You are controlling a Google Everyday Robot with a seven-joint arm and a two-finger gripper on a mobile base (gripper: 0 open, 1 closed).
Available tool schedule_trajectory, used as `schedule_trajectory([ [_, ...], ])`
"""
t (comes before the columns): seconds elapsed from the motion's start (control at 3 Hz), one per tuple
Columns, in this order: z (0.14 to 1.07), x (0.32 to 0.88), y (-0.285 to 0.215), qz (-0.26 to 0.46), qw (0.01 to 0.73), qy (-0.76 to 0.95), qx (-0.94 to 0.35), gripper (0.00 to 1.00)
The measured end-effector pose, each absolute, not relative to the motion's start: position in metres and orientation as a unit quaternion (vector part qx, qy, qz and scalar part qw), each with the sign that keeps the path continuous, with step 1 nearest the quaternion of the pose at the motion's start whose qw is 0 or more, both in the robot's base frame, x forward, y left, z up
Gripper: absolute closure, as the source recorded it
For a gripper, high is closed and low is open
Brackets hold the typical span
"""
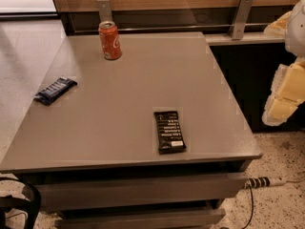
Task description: Move rxbar chocolate near coke can
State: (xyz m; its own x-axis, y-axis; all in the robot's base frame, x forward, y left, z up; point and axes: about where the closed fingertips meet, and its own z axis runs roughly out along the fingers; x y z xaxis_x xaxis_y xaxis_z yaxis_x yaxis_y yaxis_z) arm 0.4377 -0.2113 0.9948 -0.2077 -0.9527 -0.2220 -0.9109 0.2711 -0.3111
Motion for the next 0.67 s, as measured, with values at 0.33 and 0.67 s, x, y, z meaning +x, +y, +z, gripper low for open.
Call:
schedule_trajectory([
  [0.33, 0.994, 0.44, -0.208, -0.055, 0.184, 0.772, -0.606, 0.0],
  [0.67, 0.985, 0.45, -0.191, -0.047, 0.166, 0.76, -0.627, 0.0],
])
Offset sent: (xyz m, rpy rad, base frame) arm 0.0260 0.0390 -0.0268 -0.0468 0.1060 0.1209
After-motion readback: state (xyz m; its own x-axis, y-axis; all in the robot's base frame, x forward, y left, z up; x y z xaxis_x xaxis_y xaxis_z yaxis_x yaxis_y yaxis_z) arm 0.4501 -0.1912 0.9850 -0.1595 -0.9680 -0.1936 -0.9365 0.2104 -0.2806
